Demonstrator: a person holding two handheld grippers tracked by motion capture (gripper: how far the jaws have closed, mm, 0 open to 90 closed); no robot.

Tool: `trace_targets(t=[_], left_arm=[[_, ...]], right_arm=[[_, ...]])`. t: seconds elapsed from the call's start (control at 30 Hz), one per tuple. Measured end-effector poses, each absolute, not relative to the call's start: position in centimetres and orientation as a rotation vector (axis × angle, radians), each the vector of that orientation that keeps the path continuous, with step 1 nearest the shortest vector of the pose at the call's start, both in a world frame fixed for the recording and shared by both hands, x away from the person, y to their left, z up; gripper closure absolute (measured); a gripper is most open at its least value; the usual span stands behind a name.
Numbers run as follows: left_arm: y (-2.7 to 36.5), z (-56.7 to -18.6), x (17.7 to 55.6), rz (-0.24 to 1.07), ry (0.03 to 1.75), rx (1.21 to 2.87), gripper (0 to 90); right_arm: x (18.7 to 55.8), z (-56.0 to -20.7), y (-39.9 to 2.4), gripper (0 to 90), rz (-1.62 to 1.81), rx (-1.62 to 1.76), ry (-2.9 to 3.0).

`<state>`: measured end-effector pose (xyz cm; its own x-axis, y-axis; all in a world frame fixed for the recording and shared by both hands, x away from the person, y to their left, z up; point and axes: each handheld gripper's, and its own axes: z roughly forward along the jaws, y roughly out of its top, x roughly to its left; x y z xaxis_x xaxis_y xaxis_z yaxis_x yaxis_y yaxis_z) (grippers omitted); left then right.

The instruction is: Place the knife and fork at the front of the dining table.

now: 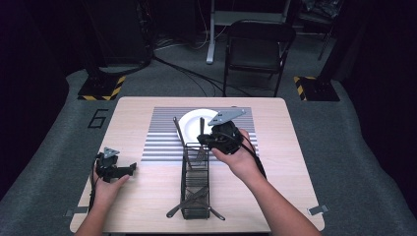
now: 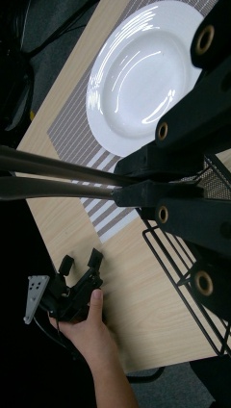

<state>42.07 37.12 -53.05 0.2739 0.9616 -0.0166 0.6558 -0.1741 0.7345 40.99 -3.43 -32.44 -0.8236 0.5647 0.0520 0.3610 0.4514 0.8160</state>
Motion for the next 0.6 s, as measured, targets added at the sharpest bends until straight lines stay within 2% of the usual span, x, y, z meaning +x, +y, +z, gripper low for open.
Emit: trace_targets(t=[0.6], left_arm=[[37.1,-53.1,42.1,0.618,1.454,1.912,6.1]], right_arm=[[41.4,-30.4,-6.0,86.9,1.295,0.831,2.429]])
